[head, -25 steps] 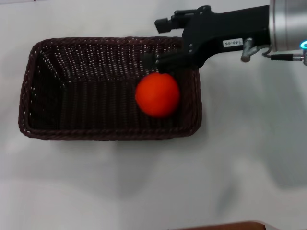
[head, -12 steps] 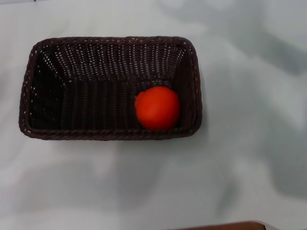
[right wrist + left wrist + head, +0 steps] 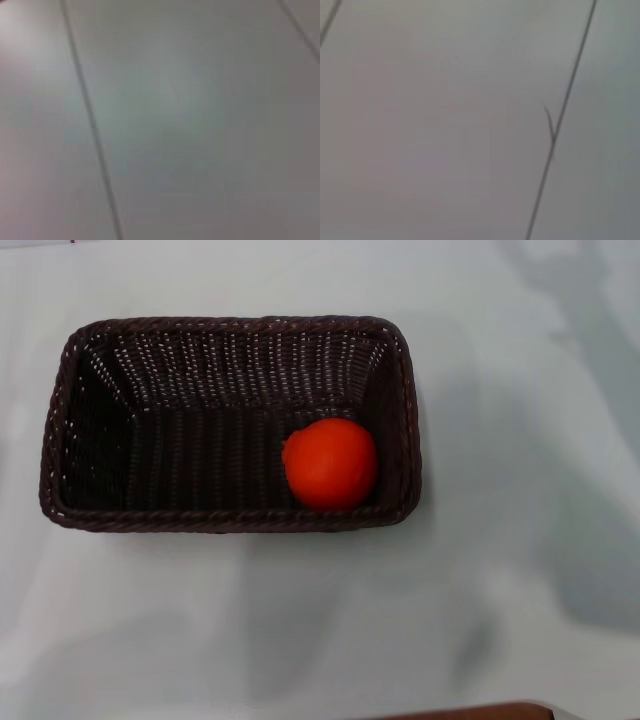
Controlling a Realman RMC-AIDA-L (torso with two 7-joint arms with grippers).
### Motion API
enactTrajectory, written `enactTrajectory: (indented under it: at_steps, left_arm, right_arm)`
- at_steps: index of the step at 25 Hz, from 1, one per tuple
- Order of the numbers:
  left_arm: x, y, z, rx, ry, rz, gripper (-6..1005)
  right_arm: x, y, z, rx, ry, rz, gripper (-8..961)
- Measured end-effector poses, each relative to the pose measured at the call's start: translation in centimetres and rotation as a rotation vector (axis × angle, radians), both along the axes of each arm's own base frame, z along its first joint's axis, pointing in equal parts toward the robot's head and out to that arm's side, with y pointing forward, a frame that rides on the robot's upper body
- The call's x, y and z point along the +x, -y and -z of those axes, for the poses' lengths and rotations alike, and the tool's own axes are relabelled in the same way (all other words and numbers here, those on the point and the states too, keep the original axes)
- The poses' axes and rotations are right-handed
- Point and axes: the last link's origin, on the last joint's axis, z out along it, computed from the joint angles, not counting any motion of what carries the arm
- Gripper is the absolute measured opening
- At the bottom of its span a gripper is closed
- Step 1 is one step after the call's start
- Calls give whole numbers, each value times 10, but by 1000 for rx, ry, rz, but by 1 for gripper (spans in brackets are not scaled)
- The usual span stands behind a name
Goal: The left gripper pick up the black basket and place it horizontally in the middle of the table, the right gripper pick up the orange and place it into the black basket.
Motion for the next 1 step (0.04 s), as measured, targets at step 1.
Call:
enactTrajectory:
  at_steps: [1]
  left_arm:
    - [-1, 2, 1, 13, -3, -9, 558]
  right_arm:
    - [4, 1, 1, 7, -6, 22, 942]
